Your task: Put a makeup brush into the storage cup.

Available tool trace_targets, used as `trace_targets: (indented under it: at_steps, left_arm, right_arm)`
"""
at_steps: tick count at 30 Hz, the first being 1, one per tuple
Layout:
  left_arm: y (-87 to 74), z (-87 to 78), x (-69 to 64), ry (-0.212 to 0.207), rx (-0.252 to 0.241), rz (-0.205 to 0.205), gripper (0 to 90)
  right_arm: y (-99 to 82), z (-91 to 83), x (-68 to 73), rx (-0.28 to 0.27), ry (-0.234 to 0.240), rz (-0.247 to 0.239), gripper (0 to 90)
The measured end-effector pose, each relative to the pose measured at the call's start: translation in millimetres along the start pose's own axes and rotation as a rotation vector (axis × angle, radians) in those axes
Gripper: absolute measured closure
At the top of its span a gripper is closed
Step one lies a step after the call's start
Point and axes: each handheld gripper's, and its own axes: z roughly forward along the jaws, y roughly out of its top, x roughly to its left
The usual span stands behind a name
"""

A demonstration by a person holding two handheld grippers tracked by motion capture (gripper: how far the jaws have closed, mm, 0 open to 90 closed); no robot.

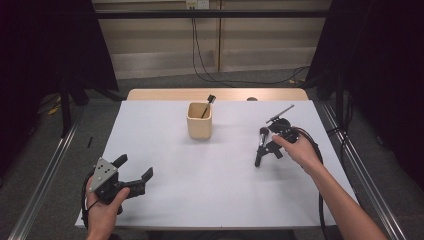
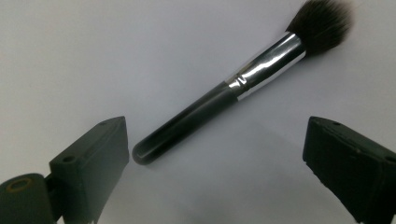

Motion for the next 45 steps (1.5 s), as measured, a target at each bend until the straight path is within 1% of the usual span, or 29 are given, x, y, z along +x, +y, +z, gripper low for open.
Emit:
trace_targets:
  at_steps: [2,3,4,6,7,8,9,11,12,14,17,18,19,20,22,24,26,28,29,31,34,37,38,39,40,41,42,44,45]
  left_arm:
    - [0.0,-0.4,0.3,0.001,-0.002,-0.002,3.0]
    - [0.0,-0.4,0.4,0.002,-0.002,-0.001,3.0]
    - [0.0,-0.3,0.5,0.004,0.002,0.004,3.1]
    - [-0.1,0.2,0.0,0.003,0.004,0.009,3.1]
    - [0.0,0.2,-0.2,0.003,0.007,0.017,3.1]
    - [-0.1,0.3,-0.3,0.002,0.007,0.020,3.0]
    - [-0.3,0.2,-0.3,0.000,0.009,0.020,3.0]
    - [-0.7,0.0,-0.1,0.003,0.011,0.021,3.1]
    - [-0.8,0.0,0.1,0.003,0.011,0.020,3.0]
    - [-0.7,-0.1,0.2,0.005,0.007,0.016,3.1]
    - [-1.0,-0.5,0.5,0.006,0.011,0.020,3.1]
    - [-1.2,-0.6,0.4,0.005,0.013,0.023,3.1]
    - [-1.5,-0.9,0.1,0.001,0.014,0.022,3.1]
    - [-1.6,-1.3,0.1,0.001,0.014,0.024,3.1]
    - [-1.6,-1.5,-0.1,0.000,0.014,0.029,3.0]
    - [-1.7,-1.3,-0.1,-0.002,0.017,0.031,3.0]
    - [-1.8,-0.9,0.0,-0.003,0.023,0.038,3.0]
    - [-1.7,-0.8,0.1,-0.001,0.024,0.039,3.1]
    - [-1.7,-0.9,0.3,-0.001,0.025,0.039,3.1]
    - [-1.8,-0.8,0.8,-0.002,0.027,0.038,3.1]
    - [-1.6,-0.7,0.9,-0.002,0.027,0.041,3.1]
    - [-1.7,-0.7,0.8,-0.002,0.029,0.043,3.0]
    - [-1.7,-0.7,0.9,-0.002,0.030,0.043,3.1]
    - [-1.8,-0.6,1.1,-0.003,0.030,0.043,3.0]
    - [-1.7,-0.6,1.5,-0.005,0.031,0.039,3.1]
    - [-1.7,-0.8,2.1,-0.013,0.025,0.020,3.1]
    - [-1.7,-1.1,2.8,-0.015,0.017,0.001,3.2]
    - [-2.1,-1.5,4.2,-0.004,0.021,0.006,3.2]
    - [-2.2,-1.7,4.3,-0.002,0.016,0.006,3.2]
  right_arm:
    - [3.0,2.1,1.3,0.026,0.001,-0.012,5.9]
    - [4.0,3.0,1.6,0.035,0.012,-0.007,5.2]
    - [5.5,4.5,1.9,0.056,0.025,-0.001,3.9]
    - [8.1,9.5,1.3,0.090,0.048,0.005,4.4]
    - [9.1,11.4,1.7,0.110,0.046,0.016,5.0]
    - [9.9,13.2,2.1,0.119,0.029,0.011,5.0]
    - [10.6,14.4,2.2,0.123,0.023,0.005,5.1]
    - [11.9,15.9,2.7,0.140,0.030,0.007,6.3]
    - [12.6,16.5,2.4,0.148,0.029,-0.001,6.4]
    - [14.3,18.1,3.5,0.156,0.021,0.001,4.9]
    - [16.5,21.1,5.6,0.172,0.010,-0.012,3.9]
    - [17.2,22.6,6.6,0.180,0.008,-0.004,3.3]
    - [17.6,24.3,6.4,0.183,0.006,-0.010,4.1]
    - [18.4,25.9,6.5,0.194,0.007,-0.004,5.3]
    - [19.2,28.3,6.6,0.198,0.009,0.003,5.7]
    - [19.7,30.9,5.9,0.205,0.005,0.011,8.5]
    - [20.0,32.2,5.8,0.206,0.006,0.020,17.3]
    - [20.1,32.6,6.2,0.201,0.004,0.019,19.4]
    - [20.0,33.3,6.7,0.202,0.004,0.029,21.1]
    - [19.7,33.7,7.0,0.212,0.003,0.037,27.0]
    - [19.4,36.0,8.5,0.230,-0.014,0.041,27.7]
    - [18.7,35.9,10.9,0.226,-0.049,0.025,33.7]
    - [18.4,35.5,11.7,0.229,-0.055,0.033,35.7]
    - [18.2,35.5,11.5,0.230,-0.065,0.019,37.7]
    - [17.9,35.6,12.5,0.236,-0.072,0.015,38.1]
    - [17.5,36.3,13.7,0.235,-0.079,-0.004,38.3]
    - [17.6,36.8,16.1,0.241,-0.096,-0.012,39.0]
    - [18.7,37.3,18.6,0.256,-0.114,-0.001,40.5]
    - [19.5,37.4,18.3,0.263,-0.112,0.009,41.5]
